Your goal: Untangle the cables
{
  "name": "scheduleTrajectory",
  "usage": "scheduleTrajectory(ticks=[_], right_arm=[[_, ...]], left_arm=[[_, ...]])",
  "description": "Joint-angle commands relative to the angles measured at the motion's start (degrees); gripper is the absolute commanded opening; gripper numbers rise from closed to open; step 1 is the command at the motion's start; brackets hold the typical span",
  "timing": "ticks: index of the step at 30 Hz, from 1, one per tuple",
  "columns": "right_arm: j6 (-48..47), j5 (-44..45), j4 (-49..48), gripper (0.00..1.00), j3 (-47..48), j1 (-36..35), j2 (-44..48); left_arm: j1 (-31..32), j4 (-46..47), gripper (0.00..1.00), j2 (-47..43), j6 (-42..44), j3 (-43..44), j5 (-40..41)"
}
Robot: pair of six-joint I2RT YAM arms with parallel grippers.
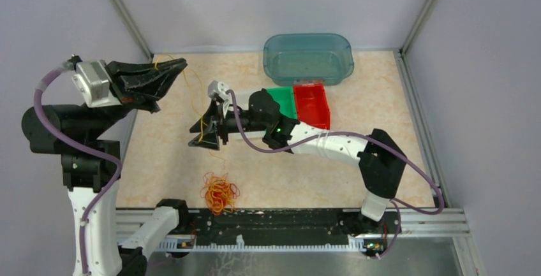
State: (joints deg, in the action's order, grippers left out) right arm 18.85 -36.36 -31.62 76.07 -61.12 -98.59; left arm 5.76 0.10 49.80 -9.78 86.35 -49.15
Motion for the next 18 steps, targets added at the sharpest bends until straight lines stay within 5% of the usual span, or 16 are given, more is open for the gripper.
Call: scheduleTrajectory(ticks=[1, 5, 9, 15, 18], right_arm=[[-1.2, -0.5, 0.0, 0.54, 3.4, 1.4, 2.7], [-1.1, 0.2, -0.8, 0.54, -0.3, 2.2, 5.8], [-0.3, 1.2, -2.5, 0.37, -2.9, 2.4, 6.2], [0.9, 3.8, -2.2, 0.33, -2.8, 2.3, 4.4], [1.8, 6.9, -2.8, 0.19, -3.5, 2.2, 1.4]], left_arm=[[0.2, 3.5, 0.0, 0.7, 3.6, 4.3, 1.8], [0.1, 5.0, 0.0, 1.5, 7.1, 7.0, 5.0], [0.2, 5.4, 0.0, 2.1, 8.6, 8.7, 5.5], [0.2, 7.3, 0.0, 3.7, 8.4, 12.7, 6.1], [0.2, 8.3, 0.0, 5.1, 8.5, 15.4, 6.7]])
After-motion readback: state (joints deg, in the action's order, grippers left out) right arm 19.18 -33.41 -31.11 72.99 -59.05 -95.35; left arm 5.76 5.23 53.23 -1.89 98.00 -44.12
